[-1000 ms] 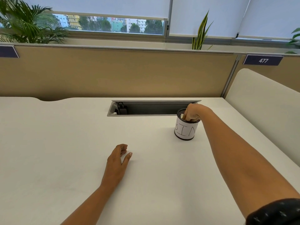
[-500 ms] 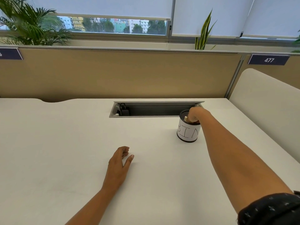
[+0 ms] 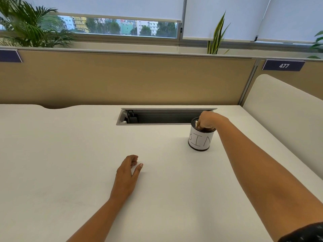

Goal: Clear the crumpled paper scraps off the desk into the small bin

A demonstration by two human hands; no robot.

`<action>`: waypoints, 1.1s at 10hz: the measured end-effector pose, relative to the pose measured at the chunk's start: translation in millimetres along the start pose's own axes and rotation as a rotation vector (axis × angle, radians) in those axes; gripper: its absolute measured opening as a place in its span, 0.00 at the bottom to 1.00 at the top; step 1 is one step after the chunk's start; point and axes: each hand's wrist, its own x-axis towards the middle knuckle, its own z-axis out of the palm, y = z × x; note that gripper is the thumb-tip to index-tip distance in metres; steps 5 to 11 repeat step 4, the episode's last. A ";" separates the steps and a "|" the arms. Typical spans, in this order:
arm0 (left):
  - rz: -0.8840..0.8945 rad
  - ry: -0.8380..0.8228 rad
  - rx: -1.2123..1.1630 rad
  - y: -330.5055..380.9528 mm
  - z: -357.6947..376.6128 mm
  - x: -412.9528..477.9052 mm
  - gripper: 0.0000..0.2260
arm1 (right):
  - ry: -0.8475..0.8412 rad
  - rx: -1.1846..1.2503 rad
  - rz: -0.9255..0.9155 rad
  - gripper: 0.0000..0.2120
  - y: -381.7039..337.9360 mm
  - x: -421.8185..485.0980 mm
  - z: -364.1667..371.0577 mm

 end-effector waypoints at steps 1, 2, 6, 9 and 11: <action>0.008 0.001 -0.001 -0.3 0.3 -0.5 0.09 | 0.068 0.066 -0.003 0.14 1.8 0.6 4.6; -0.004 -0.006 0.008 0.2 -0.5 -0.7 0.08 | 0.139 0.113 0.002 0.13 3.1 -1.6 11.3; -0.008 0.001 -0.014 -1.0 0.2 -1.0 0.08 | 0.339 0.196 0.033 0.11 5.9 -5.7 22.8; -0.008 0.001 -0.014 -1.0 0.2 -1.0 0.08 | 0.339 0.196 0.033 0.11 5.9 -5.7 22.8; -0.008 0.001 -0.014 -1.0 0.2 -1.0 0.08 | 0.339 0.196 0.033 0.11 5.9 -5.7 22.8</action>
